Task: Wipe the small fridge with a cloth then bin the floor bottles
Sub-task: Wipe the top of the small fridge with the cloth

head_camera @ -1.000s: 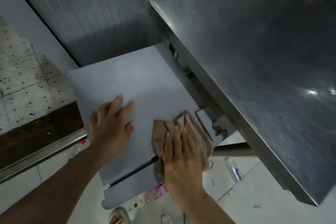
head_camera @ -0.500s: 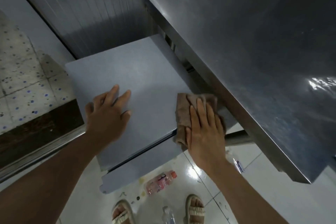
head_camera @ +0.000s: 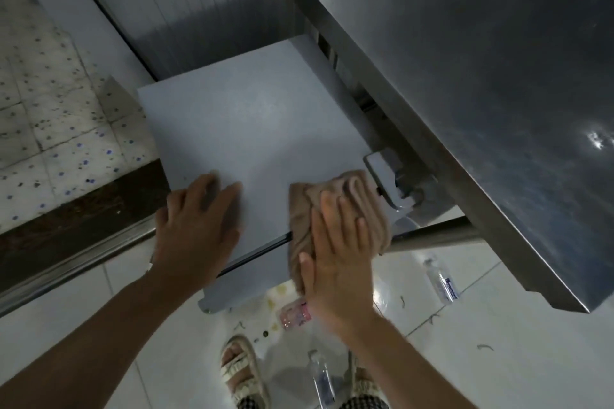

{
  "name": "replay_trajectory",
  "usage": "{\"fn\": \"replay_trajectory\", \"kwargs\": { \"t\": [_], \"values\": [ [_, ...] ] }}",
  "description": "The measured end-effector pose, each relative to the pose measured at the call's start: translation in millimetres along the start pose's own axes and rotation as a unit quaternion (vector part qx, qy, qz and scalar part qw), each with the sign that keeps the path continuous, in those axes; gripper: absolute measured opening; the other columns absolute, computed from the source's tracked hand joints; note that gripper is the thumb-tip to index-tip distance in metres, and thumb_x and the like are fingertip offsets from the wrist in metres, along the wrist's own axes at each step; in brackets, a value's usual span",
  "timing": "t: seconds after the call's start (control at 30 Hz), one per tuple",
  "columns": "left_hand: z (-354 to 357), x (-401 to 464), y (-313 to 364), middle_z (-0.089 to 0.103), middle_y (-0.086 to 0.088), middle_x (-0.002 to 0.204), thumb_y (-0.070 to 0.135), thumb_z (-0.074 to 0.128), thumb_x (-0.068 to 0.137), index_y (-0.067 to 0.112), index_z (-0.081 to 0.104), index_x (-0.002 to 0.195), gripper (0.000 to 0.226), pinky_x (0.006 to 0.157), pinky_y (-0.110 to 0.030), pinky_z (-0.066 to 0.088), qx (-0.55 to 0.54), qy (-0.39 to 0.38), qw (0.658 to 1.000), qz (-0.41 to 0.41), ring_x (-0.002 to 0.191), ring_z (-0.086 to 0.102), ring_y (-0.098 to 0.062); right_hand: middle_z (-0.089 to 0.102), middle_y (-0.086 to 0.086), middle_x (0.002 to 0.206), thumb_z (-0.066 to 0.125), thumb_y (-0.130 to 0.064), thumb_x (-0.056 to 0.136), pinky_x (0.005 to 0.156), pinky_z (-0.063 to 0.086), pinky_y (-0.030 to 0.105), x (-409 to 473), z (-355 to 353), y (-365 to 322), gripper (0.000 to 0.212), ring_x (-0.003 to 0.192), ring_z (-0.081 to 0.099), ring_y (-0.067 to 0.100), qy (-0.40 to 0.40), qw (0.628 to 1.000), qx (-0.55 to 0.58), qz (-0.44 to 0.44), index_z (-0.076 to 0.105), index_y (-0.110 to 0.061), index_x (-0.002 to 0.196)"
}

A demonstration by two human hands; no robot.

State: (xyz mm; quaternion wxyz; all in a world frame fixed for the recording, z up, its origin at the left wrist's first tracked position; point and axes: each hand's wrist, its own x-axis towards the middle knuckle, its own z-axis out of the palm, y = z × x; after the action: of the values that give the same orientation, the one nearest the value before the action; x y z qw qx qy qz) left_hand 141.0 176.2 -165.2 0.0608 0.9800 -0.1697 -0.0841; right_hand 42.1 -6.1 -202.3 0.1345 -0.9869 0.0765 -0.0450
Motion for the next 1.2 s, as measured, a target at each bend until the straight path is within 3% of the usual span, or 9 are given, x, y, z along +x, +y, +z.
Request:
{"fn": "replay_trajectory", "kwargs": {
  "t": [0.1,0.2,0.37,0.47,0.63,0.77,0.9,1.0,1.2],
  "values": [
    [-0.6,-3.2,-5.2,0.030,-0.008,0.147,0.036,0.072,0.075,0.029,0.041,0.137,0.070,0.095,-0.060,0.035,-0.006,-0.023,1.000,-0.007,0.126,0.030,-0.041,0.021,0.007,0.157,0.022,-0.041,0.094,0.117,0.016,0.047,-22.0,8.4,-30.7,0.062,0.146,0.016,0.029,-0.036,0.996,0.016,-0.076,0.032,-0.010,0.146],
    [-0.5,-3.6,-5.2,0.031,-0.006,0.147,0.036,0.074,0.073,0.030,0.042,0.136,0.071,0.095,-0.061,0.035,-0.033,-0.020,0.999,-0.017,0.127,0.029,-0.041,0.021,0.005,0.157,0.021,-0.046,0.097,0.115,0.018,0.049,-10.5,-1.7,6.3,0.059,0.146,0.015,0.029,-0.061,0.984,-0.043,-0.161,0.037,-0.014,0.145],
    [3.5,-6.2,-10.0,0.036,-0.007,0.145,0.031,0.075,0.073,0.031,0.046,0.131,0.065,0.091,-0.059,0.039,-0.086,0.003,0.996,-0.011,0.120,0.031,-0.042,0.028,0.016,0.153,0.022,-0.042,0.096,0.113,0.025,0.053,20.2,-23.1,56.2,0.061,0.143,0.020,0.034,-0.046,0.994,-0.084,-0.054,0.035,-0.007,0.144],
    [3.7,-9.2,-17.4,0.039,-0.010,0.144,0.013,0.073,0.076,0.020,0.053,0.129,0.056,0.092,-0.050,0.040,-0.160,0.016,0.987,0.013,0.120,0.033,-0.041,0.024,0.018,0.153,0.021,-0.038,0.093,0.114,0.021,0.056,8.6,-12.0,19.4,0.061,0.143,0.019,0.038,-0.035,0.997,-0.065,-0.032,0.033,-0.007,0.145],
    [-7.1,-25.5,-39.9,0.051,-0.014,0.135,-0.015,0.061,0.077,0.002,0.059,0.120,0.046,0.107,-0.035,0.030,-0.266,0.053,0.962,-0.016,0.125,0.044,-0.032,0.022,0.012,0.156,0.027,-0.043,0.093,0.114,0.016,0.051,-26.4,9.7,-61.5,0.061,0.144,0.017,0.033,-0.060,0.989,-0.021,-0.135,0.031,-0.014,0.147],
    [-17.5,-38.5,-54.3,0.049,-0.003,0.139,-0.006,0.058,0.084,0.014,0.053,0.127,0.048,0.110,-0.034,0.032,-0.289,0.038,0.954,-0.069,0.128,0.042,-0.021,0.022,0.013,0.155,0.043,-0.044,0.084,0.112,0.018,0.051,-38.2,17.6,-81.5,0.068,0.141,0.021,0.038,-0.099,0.977,-0.063,-0.178,0.029,-0.021,0.146],
    [-23.8,-36.9,-64.8,0.050,0.000,0.137,0.001,0.058,0.086,0.019,0.051,0.129,0.047,0.106,-0.030,0.034,-0.304,0.049,0.945,-0.112,0.126,0.045,-0.018,0.027,0.016,0.153,0.044,-0.050,0.086,0.111,0.024,0.056,-22.8,15.4,-98.6,0.058,0.139,0.024,0.044,-0.157,0.969,-0.048,-0.184,0.041,-0.030,0.141],
    [-31.7,-26.6,-75.7,0.052,-0.001,0.132,0.001,0.059,0.085,0.017,0.053,0.127,0.045,0.103,-0.032,0.038,-0.318,0.072,0.938,-0.120,0.120,0.048,-0.019,0.022,0.014,0.156,0.039,-0.047,0.088,0.113,0.018,0.056,15.6,16.4,-117.1,0.053,0.142,0.018,0.042,-0.171,0.962,-0.060,-0.205,0.047,-0.028,0.137],
    [-36.3,-5.3,-94.0,0.055,-0.004,0.128,0.002,0.062,0.083,0.014,0.055,0.124,0.044,0.099,-0.035,0.043,-0.305,0.101,0.941,-0.105,0.118,0.049,-0.020,-0.011,0.005,0.160,0.022,-0.038,0.101,0.119,-0.006,0.046,118.4,28.8,-150.6,0.054,0.146,-0.015,0.027,-0.164,0.953,-0.092,-0.237,0.011,-0.023,0.152]
  ]
}}
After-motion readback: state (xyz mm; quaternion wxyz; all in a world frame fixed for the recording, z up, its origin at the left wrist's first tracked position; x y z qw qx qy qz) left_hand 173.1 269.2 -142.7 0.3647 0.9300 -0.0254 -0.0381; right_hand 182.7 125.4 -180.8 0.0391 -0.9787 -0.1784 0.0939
